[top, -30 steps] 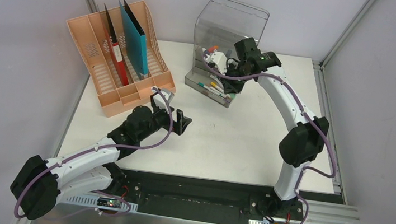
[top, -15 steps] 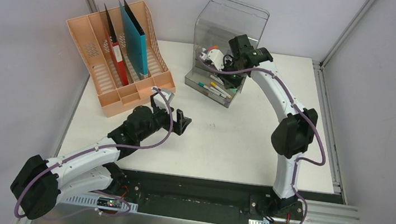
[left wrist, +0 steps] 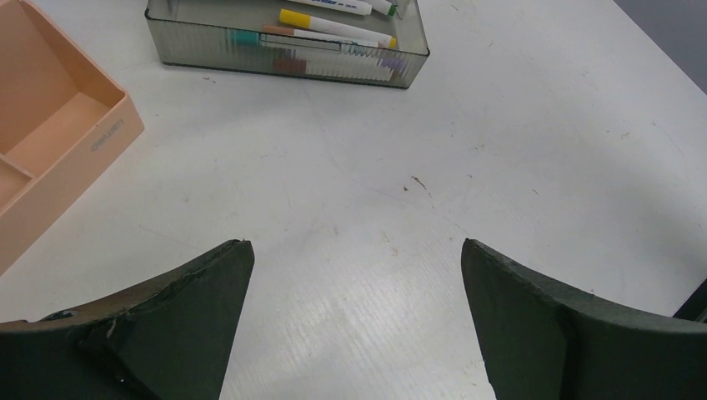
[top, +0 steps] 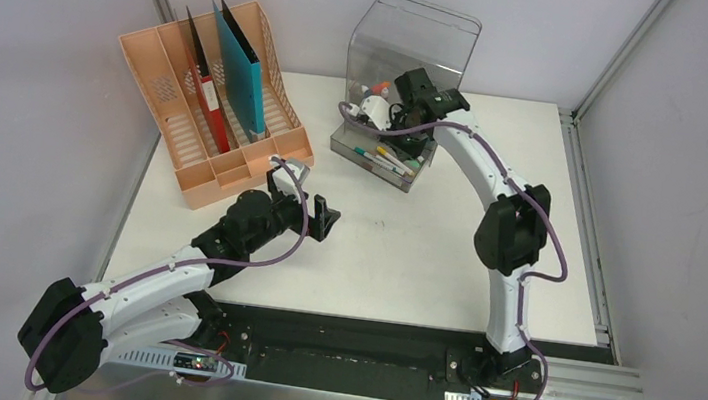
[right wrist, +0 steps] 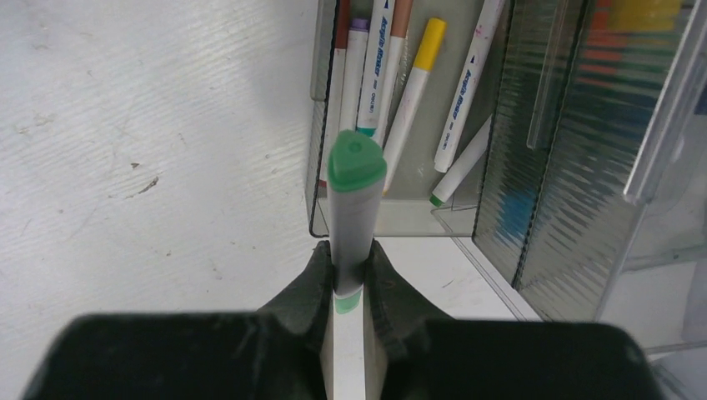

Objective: Organize the desk
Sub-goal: Place the stationery in the drawer.

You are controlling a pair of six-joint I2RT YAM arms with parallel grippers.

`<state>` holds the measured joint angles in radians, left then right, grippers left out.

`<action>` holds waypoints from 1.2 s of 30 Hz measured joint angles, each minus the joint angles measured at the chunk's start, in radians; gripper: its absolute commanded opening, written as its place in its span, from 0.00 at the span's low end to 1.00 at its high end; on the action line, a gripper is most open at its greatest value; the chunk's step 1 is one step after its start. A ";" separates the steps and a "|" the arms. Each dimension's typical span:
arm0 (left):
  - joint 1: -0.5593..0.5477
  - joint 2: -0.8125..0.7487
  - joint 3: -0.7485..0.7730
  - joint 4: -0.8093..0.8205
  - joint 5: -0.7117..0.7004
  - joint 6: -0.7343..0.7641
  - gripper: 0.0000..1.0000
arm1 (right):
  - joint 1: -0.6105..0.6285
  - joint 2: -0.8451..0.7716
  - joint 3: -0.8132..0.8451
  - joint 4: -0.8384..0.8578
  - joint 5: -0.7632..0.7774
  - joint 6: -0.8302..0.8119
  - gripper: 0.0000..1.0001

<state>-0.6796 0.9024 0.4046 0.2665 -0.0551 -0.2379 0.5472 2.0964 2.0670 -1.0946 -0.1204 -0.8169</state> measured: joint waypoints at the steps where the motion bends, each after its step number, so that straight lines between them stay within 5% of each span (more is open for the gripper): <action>1: 0.000 0.000 0.000 -0.001 0.000 0.000 0.99 | 0.004 0.011 0.000 0.007 0.012 -0.002 0.00; 11: 0.000 -0.008 -0.011 -0.013 -0.019 0.000 0.99 | 0.024 0.105 0.004 0.091 0.135 -0.001 0.01; 16: 0.000 -0.014 -0.011 -0.012 -0.024 0.000 0.99 | 0.024 0.121 0.004 0.112 0.167 -0.001 0.18; 25: 0.000 -0.015 -0.012 -0.012 -0.025 0.000 0.99 | 0.024 0.140 0.005 0.128 0.194 0.003 0.35; 36: 0.000 -0.019 -0.012 -0.012 -0.025 0.000 0.99 | 0.024 0.138 0.005 0.132 0.164 0.042 0.36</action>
<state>-0.6792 0.8833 0.3927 0.2543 -0.0799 -0.2382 0.5713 2.2341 2.0720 -0.9627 0.0437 -0.7750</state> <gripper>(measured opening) 0.992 0.360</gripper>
